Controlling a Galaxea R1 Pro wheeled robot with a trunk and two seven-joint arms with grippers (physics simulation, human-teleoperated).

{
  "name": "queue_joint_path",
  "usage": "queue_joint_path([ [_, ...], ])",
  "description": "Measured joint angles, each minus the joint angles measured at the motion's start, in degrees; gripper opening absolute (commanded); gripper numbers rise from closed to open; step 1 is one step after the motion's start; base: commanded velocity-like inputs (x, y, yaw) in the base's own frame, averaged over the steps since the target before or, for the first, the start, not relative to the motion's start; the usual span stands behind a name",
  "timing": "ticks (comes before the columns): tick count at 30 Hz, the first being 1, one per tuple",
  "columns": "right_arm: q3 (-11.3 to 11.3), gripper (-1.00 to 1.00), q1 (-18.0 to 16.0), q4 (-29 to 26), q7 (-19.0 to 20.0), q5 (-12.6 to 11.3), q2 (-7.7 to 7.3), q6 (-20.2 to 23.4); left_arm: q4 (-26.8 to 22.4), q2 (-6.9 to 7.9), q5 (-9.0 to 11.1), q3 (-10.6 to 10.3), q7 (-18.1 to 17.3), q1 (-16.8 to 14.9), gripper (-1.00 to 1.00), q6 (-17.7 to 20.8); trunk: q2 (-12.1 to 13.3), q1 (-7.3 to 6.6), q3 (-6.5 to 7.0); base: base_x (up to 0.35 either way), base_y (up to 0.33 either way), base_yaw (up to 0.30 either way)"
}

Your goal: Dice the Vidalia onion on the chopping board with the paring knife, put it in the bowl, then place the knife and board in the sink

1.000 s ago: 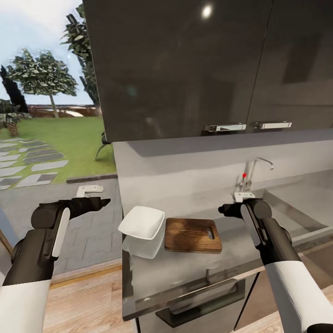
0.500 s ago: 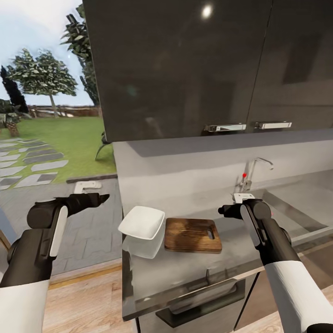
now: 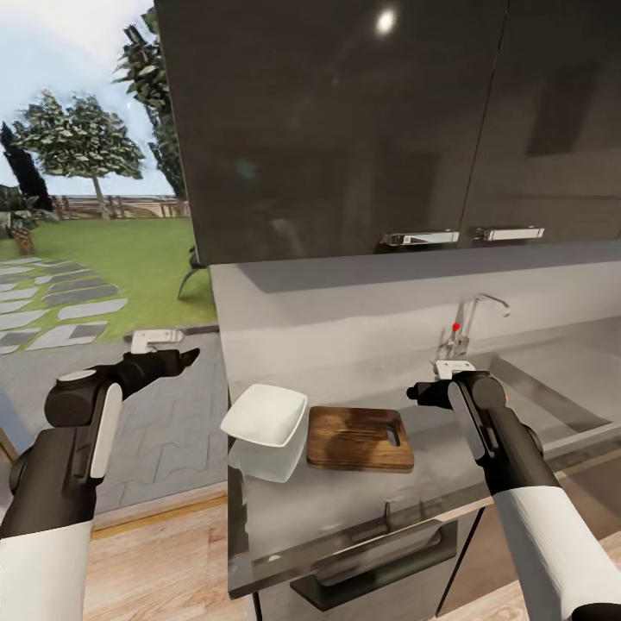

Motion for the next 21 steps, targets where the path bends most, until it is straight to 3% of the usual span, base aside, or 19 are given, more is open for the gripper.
queue_joint_path([
  [11, 0.0, 1.00, 0.0, -0.1, 0.0, -0.1, 0.00, 0.0, -0.1, -0.69, 0.0, 0.3, 0.0, 0.0, 1.00, -0.5, 0.0, 0.00, 0.00, -0.007, 0.000, 0.000],
  [21, 0.0, 1.00, 0.0, -0.2, 0.0, -0.1, 0.00, 0.0, 0.0, -0.73, 0.0, 0.5, 0.0, 0.0, 1.00, -0.5, 0.0, 0.02, 0.00, -0.204, 0.000, 0.000],
])
